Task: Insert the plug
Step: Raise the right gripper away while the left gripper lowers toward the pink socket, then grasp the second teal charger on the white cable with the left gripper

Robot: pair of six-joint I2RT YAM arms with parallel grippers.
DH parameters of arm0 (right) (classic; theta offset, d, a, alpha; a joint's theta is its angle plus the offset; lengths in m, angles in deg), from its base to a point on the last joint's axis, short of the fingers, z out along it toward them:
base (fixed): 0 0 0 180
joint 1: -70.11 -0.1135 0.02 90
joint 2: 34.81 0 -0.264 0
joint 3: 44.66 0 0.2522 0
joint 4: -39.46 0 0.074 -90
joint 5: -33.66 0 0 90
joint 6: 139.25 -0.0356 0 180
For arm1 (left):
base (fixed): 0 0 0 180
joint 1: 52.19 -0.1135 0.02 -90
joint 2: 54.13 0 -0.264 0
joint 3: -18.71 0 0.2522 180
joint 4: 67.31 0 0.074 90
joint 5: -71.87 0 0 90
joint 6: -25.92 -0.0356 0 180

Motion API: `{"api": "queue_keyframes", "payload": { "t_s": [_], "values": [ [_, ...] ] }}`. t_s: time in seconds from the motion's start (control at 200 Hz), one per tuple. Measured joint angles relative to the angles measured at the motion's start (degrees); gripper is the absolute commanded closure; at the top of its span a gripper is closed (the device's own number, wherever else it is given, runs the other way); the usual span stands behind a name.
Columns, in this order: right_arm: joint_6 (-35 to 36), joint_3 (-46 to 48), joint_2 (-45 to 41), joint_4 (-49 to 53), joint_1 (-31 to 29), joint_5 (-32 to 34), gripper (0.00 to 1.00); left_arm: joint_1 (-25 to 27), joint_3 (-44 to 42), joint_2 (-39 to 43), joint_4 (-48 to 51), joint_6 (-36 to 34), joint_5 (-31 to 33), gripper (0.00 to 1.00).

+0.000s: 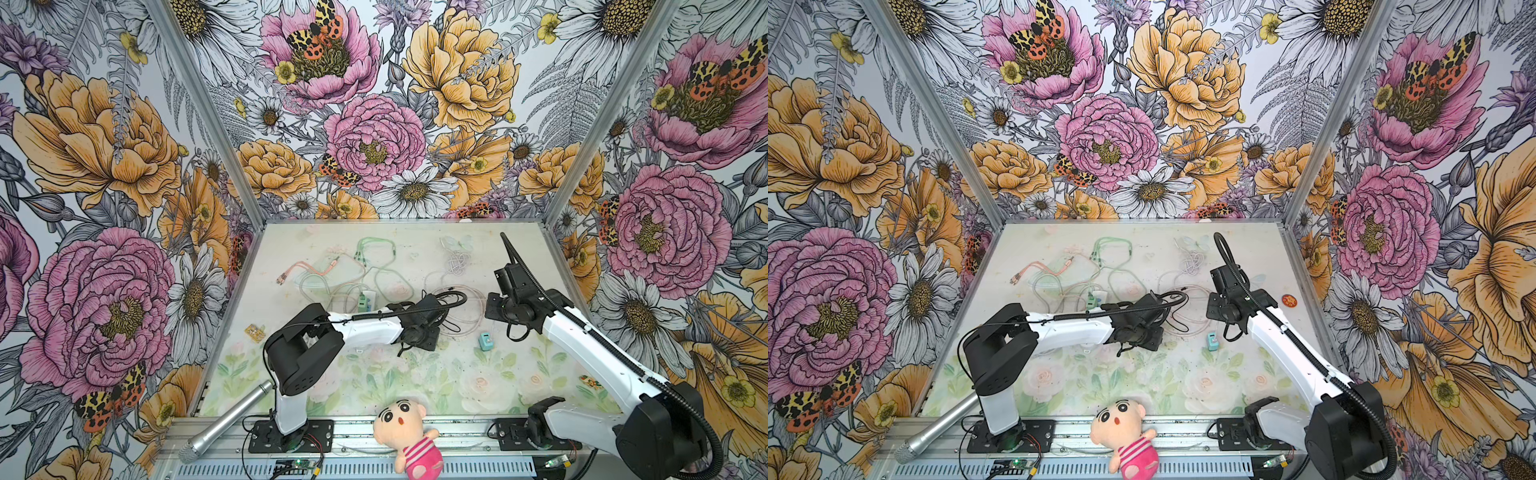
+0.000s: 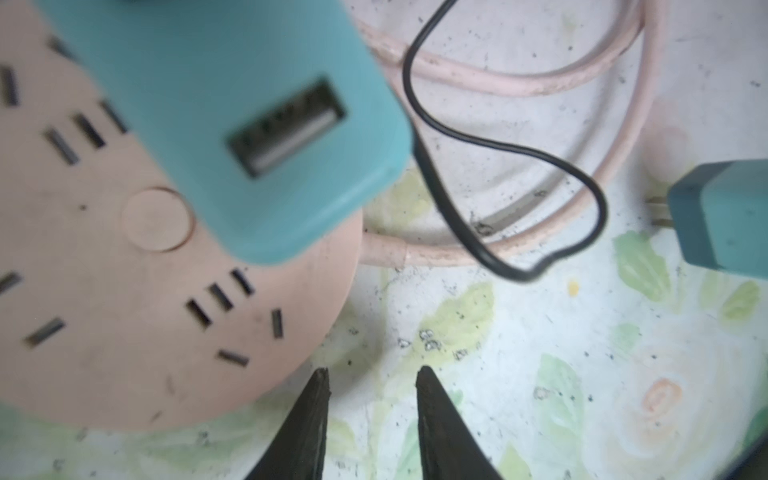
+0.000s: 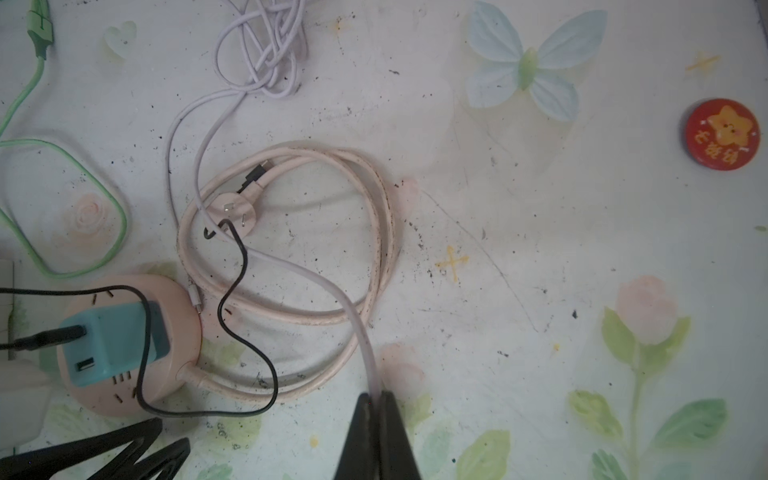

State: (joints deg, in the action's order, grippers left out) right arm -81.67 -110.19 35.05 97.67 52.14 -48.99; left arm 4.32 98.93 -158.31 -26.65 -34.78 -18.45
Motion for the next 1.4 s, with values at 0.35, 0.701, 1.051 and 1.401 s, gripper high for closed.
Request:
{"api": "queue_keyframes", "payload": {
  "t_s": [0.35,0.701,1.051,1.401],
  "values": [
    [2.12,0.26,9.94,-5.97,3.56,-3.85,1.00,3.50,1.16,5.44,1.70,-6.10,-6.67,0.51],
    [3.45,0.22,11.65,-6.88,5.70,-3.13,1.00,5.20,3.08,0.90,-2.58,-7.43,-9.44,0.42],
    [3.63,0.35,11.58,-7.10,6.80,-3.15,1.00,7.80,6.03,-6.08,-13.92,-8.55,-7.06,0.41],
    [3.65,1.11,11.61,-7.50,7.21,-3.21,1.00,13.03,7.02,-7.82,-21.99,-10.19,4.87,0.36]
  ]
}}
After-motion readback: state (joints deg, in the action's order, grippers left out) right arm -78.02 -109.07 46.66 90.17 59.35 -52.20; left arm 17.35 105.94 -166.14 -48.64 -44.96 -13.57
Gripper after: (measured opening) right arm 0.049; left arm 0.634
